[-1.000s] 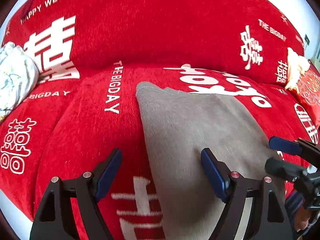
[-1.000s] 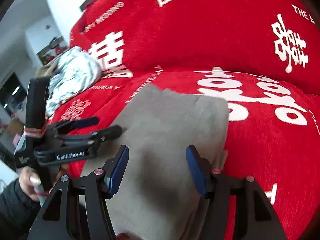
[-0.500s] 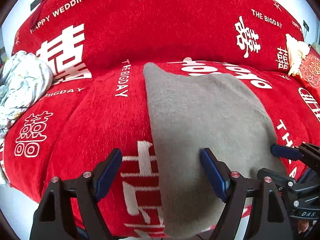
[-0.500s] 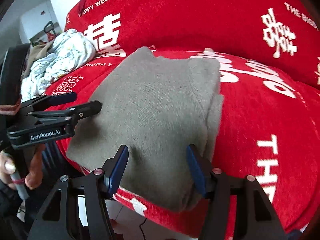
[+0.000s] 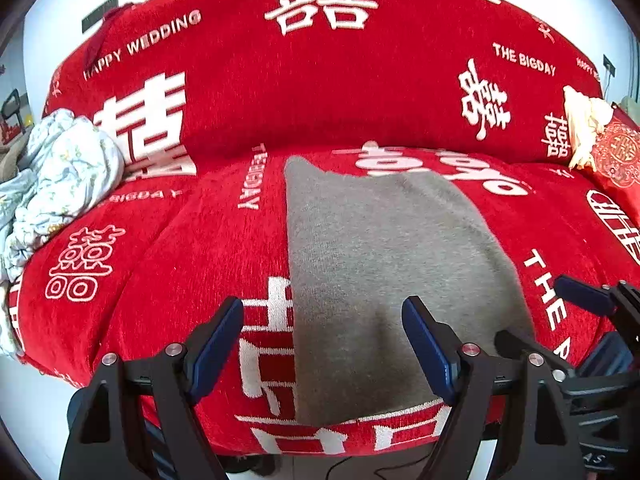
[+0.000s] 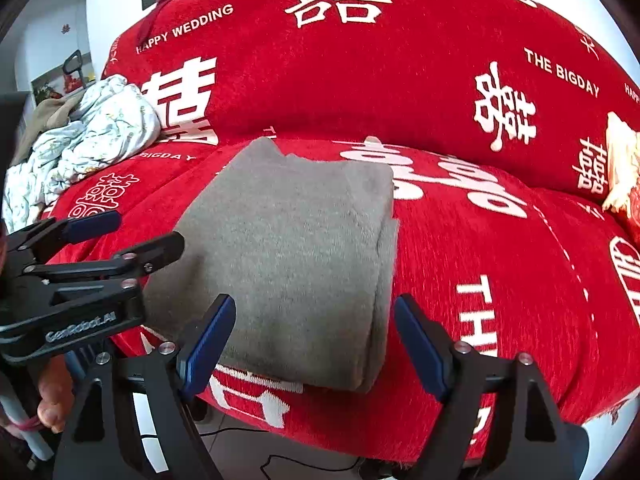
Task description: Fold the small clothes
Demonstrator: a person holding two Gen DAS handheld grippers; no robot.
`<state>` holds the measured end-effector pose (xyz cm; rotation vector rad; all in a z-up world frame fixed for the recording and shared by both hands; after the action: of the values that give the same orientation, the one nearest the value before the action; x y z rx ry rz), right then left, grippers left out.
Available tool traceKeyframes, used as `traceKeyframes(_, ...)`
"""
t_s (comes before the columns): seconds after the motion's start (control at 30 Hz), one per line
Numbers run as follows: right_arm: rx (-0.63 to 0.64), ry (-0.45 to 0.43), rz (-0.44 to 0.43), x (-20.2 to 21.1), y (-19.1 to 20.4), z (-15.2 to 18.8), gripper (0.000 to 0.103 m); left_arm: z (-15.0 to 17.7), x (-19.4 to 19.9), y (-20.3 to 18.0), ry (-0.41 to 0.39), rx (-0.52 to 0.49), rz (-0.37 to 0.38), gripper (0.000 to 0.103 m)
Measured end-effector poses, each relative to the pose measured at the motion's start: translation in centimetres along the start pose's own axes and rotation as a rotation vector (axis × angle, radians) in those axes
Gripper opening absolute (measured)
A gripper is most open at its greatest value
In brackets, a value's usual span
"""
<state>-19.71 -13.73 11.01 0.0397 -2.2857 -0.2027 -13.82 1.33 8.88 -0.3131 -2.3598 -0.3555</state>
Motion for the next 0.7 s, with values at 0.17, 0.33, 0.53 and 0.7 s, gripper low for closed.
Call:
traceKeyframes(0.17, -0.013, 0.007, -0.001, -0.1, -0.2, 0.3, 0.084, 1.0, 0.3, -1.1, 0.007, -0.018, -0.088, 0.082)
traceKeyframes(0.33, -0.020, 0.006, 0.009, 0.1, -0.5, 0.4, 0.084, 1.5, -0.1, -1.0, 0.045, 0.015, -0.051, 0.082)
traceKeyframes(0.53, -0.026, 0.006, 0.011, 0.1, -0.7, 0.4, 0.084, 1.4, 0.4, -1.3, 0.027, 0.001, -0.067, 0.082)
traceKeyframes(0.7, -0.022, -0.003, 0.013, 0.4, -0.7, 0.3, 0.084, 1.3, 0.5, -1.2, 0.025, 0.010, -0.062, 0.082)
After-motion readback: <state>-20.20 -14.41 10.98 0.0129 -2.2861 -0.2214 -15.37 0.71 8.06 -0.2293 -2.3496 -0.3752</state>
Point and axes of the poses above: each gripper's, at about its wrist camera, not at the fingertips, and x roughly against the way its jaws point, y to its left, z to its underside, the point moved 1 cm from there along -x, roughly the way its jaws point, and after that the axes turned 10 degrees about -x, right-handed, at the moved point
